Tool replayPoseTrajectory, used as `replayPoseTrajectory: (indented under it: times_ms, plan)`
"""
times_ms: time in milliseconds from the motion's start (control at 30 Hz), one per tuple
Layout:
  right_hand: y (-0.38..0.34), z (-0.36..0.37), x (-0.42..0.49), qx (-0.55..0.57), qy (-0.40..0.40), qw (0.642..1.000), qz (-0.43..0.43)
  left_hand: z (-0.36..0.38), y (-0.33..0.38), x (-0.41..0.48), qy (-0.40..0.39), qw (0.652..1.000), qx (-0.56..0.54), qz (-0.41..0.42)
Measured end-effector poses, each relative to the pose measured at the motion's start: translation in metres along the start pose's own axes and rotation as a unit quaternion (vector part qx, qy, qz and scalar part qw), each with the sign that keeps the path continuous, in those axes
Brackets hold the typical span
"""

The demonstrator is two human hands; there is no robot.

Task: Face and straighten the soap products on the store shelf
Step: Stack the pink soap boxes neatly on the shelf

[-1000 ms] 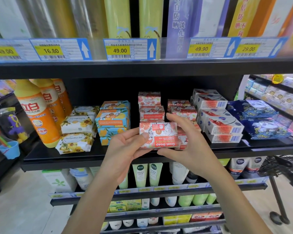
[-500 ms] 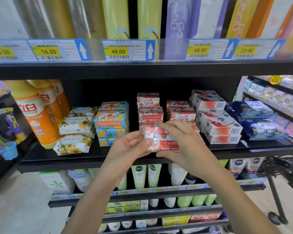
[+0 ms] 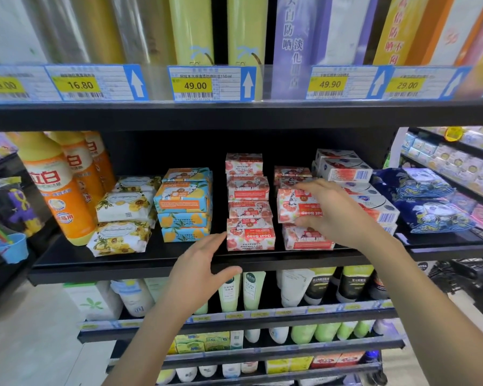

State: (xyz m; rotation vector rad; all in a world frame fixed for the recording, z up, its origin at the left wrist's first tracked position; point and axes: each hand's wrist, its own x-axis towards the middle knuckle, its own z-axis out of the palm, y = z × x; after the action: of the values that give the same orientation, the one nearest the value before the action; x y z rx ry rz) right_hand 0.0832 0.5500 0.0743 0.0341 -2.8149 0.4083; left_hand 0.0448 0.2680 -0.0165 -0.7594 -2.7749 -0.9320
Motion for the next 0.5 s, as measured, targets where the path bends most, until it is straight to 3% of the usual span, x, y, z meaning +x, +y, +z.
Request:
replayPoseTrajectory:
  times_ms: [200, 500]
  plan:
    - [0.018, 0.006, 0.015, -0.061, -0.008, 0.998, 0.009, 0.011, -0.01, -0.001, 0.034, 0.999, 0.025, 0.018]
    - [0.024, 0.017, 0.023, -0.041, -0.025, 0.999, 0.022, 0.016, -0.013, -0.001, 0.043, 0.999, 0.024, 0.013]
